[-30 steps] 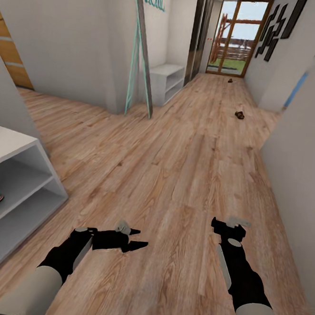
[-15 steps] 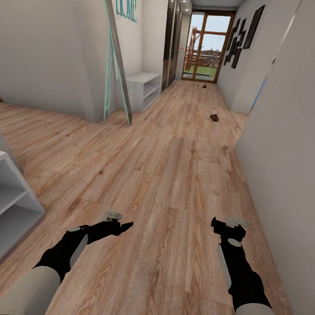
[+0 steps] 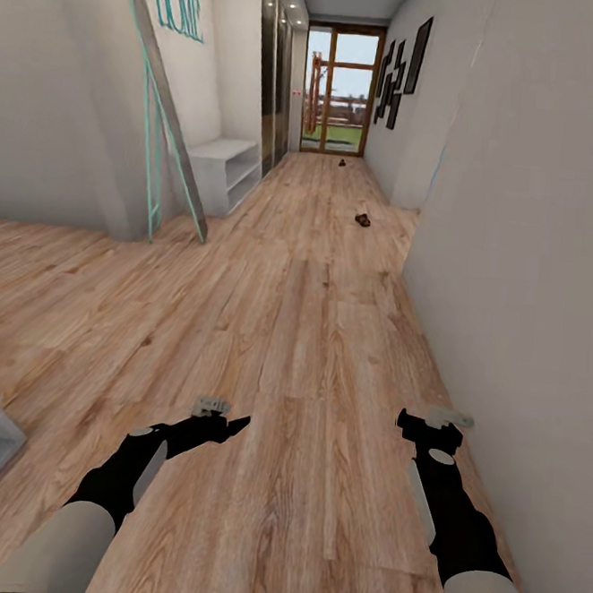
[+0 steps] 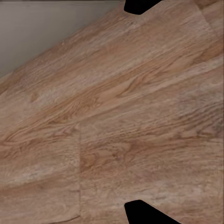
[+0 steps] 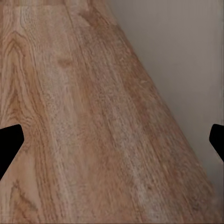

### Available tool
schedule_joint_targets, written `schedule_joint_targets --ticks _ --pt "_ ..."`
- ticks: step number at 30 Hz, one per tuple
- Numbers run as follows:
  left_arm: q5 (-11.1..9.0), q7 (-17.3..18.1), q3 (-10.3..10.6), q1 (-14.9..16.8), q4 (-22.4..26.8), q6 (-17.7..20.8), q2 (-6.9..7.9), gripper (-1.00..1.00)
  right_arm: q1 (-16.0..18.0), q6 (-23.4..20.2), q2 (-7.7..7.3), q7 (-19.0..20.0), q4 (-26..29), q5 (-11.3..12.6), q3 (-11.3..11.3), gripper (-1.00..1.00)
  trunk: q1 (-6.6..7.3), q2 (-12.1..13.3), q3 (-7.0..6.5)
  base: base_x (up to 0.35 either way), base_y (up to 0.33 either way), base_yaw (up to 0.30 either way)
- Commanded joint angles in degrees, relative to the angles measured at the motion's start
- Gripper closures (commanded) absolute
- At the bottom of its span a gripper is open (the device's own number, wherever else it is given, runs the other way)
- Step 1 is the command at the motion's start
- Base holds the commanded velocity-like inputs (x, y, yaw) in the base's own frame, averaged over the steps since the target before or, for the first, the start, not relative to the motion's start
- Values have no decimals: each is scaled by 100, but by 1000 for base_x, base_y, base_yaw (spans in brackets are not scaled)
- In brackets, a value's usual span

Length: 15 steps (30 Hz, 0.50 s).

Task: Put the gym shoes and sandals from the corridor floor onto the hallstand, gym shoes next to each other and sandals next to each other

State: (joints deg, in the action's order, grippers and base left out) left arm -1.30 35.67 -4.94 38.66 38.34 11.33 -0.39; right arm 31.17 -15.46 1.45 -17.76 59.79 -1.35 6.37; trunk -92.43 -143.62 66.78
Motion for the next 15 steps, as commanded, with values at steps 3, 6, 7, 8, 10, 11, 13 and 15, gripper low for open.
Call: schedule_joint_targets --ticks 3,6,7,8,10,11,13,15 --pt "-18 30 -32 1 7 54 -5 -100 3 -36 5 -8 6 -19 5 -100 -2 -2 -12 320 0 -273" --pt "-19 29 -33 1 7 54 -5 -100 3 -36 8 -4 1 -34 0 -100 -2 -2 -29 336 0 -268" --pt "-19 28 -35 1 7 54 -5 -100 3 -36 9 -3 1 -37 -1 -100 -2 -2 -35 340 0 -254" --pt "-19 28 -35 1 7 54 -5 -100 3 -36 11 -1 0 -42 -5 -100 -2 -2 -41 342 0 -223" --pt "-21 28 -34 1 7 54 -5 -100 3 -36 12 -1 -1 -48 -8 -100 -2 -2 -55 343 0 -182" --pt "-22 28 -34 1 7 54 -5 -100 3 -36 16 0 -2 -50 -10 -100 -2 -2 -62 344 0 -107" --pt "-25 28 -34 1 7 54 -5 -100 3 -36 17 -1 -2 -54 -10 -100 -2 -2 -77 344 0 -61" --pt "-26 27 -36 1 7 54 -5 -100 3 -36 16 0 -2 -54 -11 -100 -2 -2 -92 344 0 -36"
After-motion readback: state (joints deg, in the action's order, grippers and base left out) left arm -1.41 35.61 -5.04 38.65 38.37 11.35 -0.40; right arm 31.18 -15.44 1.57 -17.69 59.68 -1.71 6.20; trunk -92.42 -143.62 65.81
